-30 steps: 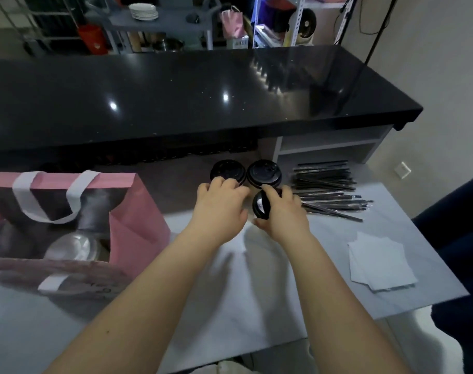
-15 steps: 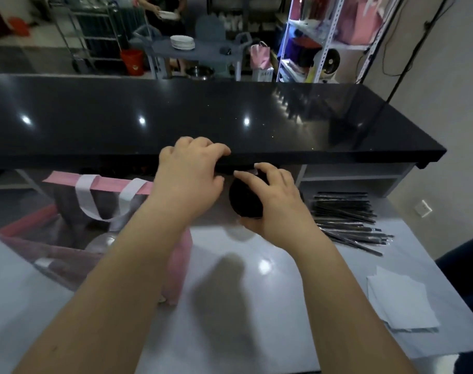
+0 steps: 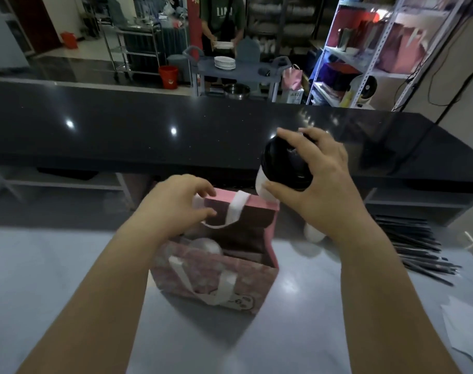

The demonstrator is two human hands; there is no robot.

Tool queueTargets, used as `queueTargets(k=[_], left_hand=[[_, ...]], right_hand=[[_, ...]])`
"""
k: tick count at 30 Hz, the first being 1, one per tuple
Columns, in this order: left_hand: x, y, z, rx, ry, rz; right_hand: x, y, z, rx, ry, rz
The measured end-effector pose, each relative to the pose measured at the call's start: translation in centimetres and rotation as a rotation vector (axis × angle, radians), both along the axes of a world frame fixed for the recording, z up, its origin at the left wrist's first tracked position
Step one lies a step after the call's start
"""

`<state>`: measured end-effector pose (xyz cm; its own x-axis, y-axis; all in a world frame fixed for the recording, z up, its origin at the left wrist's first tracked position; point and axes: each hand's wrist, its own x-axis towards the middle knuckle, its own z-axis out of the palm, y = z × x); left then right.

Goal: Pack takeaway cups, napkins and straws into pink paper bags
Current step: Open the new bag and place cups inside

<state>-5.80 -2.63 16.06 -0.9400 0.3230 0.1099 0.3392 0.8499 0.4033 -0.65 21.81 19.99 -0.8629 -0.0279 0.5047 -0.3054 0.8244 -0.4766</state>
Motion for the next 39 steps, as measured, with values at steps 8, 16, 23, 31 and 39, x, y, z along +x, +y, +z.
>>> queueTargets(k=[8,16,23,31,39], left_hand=[[-2.2,-2.8,-2.6,-0.122,-0.125,-0.277],[-1.7,-2.7,-5.0,-0.359,-0.123,-0.420],[-0.5,-2.4,-5.4,-0.476,-0.096,-0.450],[0.0,-1.9,-5.9,-0.450,-0.036,-0.445],[0.1,-1.7,-5.8,-0.456,-0.020,-0.434]], right_hand=[[0.4,-6.3,-2.7,0.091,-0.313,0.103],[1.1,-8.1,-7.0,0.087,-0.496,0.075],[1.1,-6.7,-7.5,0.367,-0.635,-0.209],[0.1,-10.0,-11.1,0.517,-0.713,-0.243],[1.1,-8.7,-13.4,0.419,-0.808,-0.202]])
